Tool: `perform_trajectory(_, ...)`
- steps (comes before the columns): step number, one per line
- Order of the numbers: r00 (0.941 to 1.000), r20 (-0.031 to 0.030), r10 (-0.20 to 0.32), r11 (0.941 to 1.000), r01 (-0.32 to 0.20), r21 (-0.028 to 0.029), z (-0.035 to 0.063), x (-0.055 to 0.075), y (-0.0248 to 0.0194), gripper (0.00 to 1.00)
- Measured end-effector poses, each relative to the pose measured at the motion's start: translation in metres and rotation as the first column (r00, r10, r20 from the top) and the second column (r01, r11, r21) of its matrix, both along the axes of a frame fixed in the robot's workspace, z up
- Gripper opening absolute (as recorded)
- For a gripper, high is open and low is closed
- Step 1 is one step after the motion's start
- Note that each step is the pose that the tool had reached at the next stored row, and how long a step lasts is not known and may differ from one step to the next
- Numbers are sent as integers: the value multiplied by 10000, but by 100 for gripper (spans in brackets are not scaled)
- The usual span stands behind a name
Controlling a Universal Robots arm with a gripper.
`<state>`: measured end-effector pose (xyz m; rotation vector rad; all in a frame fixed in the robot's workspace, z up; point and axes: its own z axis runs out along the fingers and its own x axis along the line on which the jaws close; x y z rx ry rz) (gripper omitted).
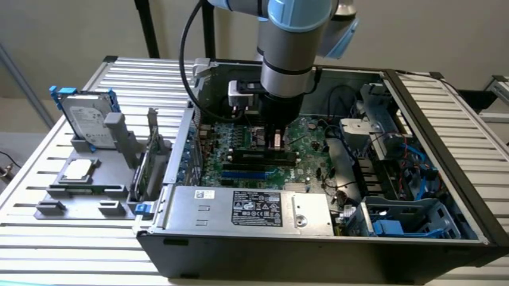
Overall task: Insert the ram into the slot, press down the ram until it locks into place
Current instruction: 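Insert the ram into the slot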
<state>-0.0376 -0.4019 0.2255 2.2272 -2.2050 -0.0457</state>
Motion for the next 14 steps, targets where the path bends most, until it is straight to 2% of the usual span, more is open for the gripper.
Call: perform_trajectory(14, 10000, 18, 3, 10000, -3, -3, -31, -11, 0, 14)
